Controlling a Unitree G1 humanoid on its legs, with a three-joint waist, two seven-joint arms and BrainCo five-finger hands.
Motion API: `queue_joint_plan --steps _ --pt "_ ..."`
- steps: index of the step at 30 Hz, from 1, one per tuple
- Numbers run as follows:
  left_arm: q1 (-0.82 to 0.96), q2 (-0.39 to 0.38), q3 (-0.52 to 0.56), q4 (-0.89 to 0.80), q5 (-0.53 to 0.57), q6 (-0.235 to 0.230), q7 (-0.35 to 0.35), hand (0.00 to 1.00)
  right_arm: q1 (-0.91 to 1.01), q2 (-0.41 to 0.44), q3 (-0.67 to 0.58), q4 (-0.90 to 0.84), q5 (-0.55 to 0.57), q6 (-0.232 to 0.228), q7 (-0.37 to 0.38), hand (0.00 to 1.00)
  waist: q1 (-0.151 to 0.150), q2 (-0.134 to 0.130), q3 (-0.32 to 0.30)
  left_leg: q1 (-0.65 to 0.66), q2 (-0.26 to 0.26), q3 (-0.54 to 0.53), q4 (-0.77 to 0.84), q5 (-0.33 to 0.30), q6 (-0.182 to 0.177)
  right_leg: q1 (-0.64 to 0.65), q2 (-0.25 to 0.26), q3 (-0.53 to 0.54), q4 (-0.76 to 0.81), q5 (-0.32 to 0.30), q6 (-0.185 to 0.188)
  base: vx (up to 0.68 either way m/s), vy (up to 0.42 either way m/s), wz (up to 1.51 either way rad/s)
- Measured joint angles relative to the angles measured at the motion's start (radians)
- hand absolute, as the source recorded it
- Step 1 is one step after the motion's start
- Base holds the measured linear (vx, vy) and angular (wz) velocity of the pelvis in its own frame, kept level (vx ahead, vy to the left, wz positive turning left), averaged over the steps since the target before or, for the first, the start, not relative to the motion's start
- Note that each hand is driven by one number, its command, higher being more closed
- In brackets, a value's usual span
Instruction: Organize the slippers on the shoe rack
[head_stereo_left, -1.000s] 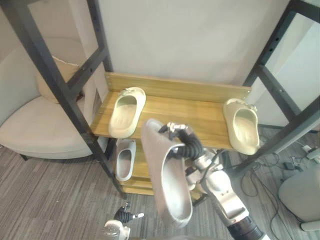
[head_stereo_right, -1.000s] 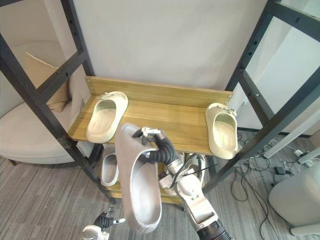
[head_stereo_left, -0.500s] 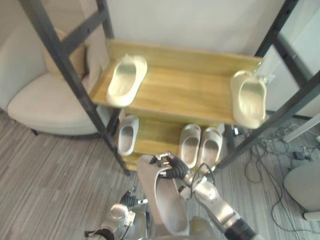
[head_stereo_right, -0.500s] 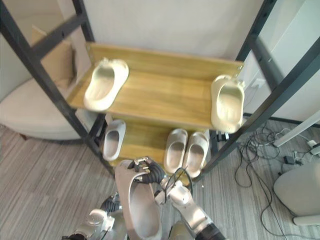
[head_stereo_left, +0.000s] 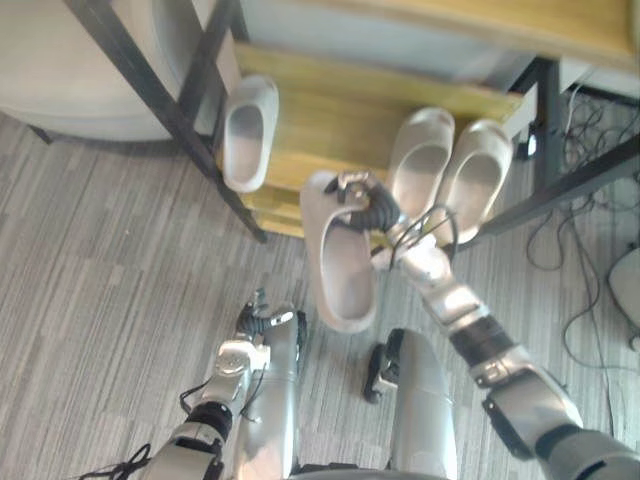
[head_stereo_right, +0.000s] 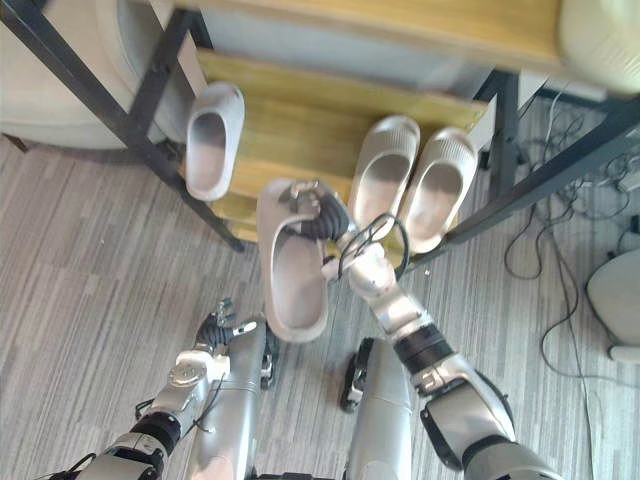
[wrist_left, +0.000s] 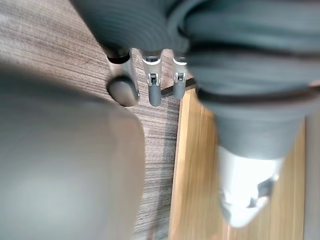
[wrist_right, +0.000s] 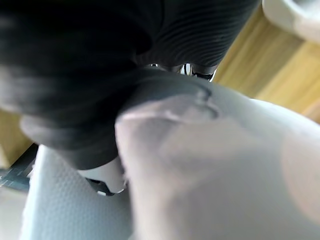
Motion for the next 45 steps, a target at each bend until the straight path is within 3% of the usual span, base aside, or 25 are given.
queue_joint_plan --steps 4,10,14,18,24,31,35,36,42,45 --pt "-0.001 0.002 0.035 -0.07 -0.024 -0.005 0.001 0.0 -0.101 -0.025 0.002 0.0 -0.012 -0.001 -0.046 1.0 0.009 0.001 0.001 -0.103 0.007 -0.002 0.052 0.0 -0.001 -0.105 -0.005 0.005 0.067 -0.014 -0.011 -0.01 0.003 0.0" --pt "-0.025 -0.018 0.039 -0.14 -0.077 -0.036 0.001 0.0 -0.294 -0.076 0.003 0.143 -0.046 -0.002 -0.121 1.0 0.053 0.003 -0.005 -0.233 0.005 -0.027 0.099 0.009 -0.017 -0.225 -0.011 -0.012 0.129 -0.029 -0.029 0.0 -0.027 0.05" --pt "-0.032 -0.034 0.039 -0.16 -0.095 -0.043 -0.001 0.0 -0.364 -0.08 0.004 0.255 -0.067 0.002 -0.147 1.0 0.076 0.003 -0.01 -0.268 0.001 -0.037 0.106 0.012 -0.024 -0.253 -0.014 -0.018 0.141 -0.037 -0.032 0.03 -0.029 0.09" --pt "-0.033 -0.052 0.036 -0.157 -0.095 -0.044 -0.001 0.0 -0.42 -0.09 0.009 0.396 -0.072 0.008 -0.158 1.0 0.1 0.0 -0.056 -0.324 -0.012 -0.056 0.109 0.02 -0.037 -0.288 -0.031 -0.046 0.155 -0.055 -0.047 0.05 -0.048 0.19" --pt "-0.035 -0.07 0.037 -0.151 -0.125 -0.044 0.002 0.0 -0.529 -0.101 0.05 0.549 -0.07 0.012 -0.182 1.0 0.109 -0.001 -0.078 -0.355 -0.033 -0.064 0.1 0.029 -0.049 -0.31 -0.059 -0.064 0.165 -0.067 -0.054 0.05 -0.045 0.16" --pt "-0.041 -0.072 0.036 -0.117 -0.134 -0.043 0.012 0.0 -0.652 -0.119 0.086 0.697 -0.065 0.011 -0.229 1.0 0.141 -0.004 -0.097 -0.393 -0.066 -0.075 0.085 0.042 -0.054 -0.333 -0.085 -0.079 0.165 -0.078 -0.051 0.06 -0.021 0.15" --pt "-0.02 -0.054 0.033 0.012 -0.132 -0.003 0.028 0.0 -0.685 -0.119 0.086 0.729 -0.064 0.011 -0.246 1.0 0.146 -0.006 -0.098 -0.405 -0.082 -0.076 0.08 0.047 -0.055 -0.338 -0.1 -0.085 0.165 -0.081 -0.046 0.07 -0.004 0.16" --pt "0.003 -0.053 0.029 0.026 -0.132 0.007 0.031 0.0 -0.697 -0.12 0.085 0.749 -0.062 0.01 -0.258 0.0 0.146 -0.006 -0.098 -0.411 -0.089 -0.076 0.079 0.051 -0.055 -0.338 -0.109 -0.09 0.166 -0.085 -0.044 0.07 -0.002 0.24" --pt "0.024 -0.047 0.002 0.04 -0.132 0.008 0.034 0.0 -0.733 -0.114 0.079 0.79 -0.031 0.01 -0.29 0.0 0.152 -0.007 -0.099 -0.428 -0.105 -0.074 0.078 0.062 -0.051 -0.34 -0.133 -0.1 0.176 -0.092 -0.039 0.05 0.0 0.15" --pt "0.025 -0.043 0.001 0.051 -0.132 0.008 0.035 0.0 -0.733 -0.112 0.079 0.804 -0.032 0.015 -0.298 0.0 0.154 -0.028 -0.11 -0.435 -0.108 -0.068 0.076 0.065 -0.051 -0.354 -0.137 -0.092 0.182 -0.092 -0.038 0.05 -0.002 0.03"
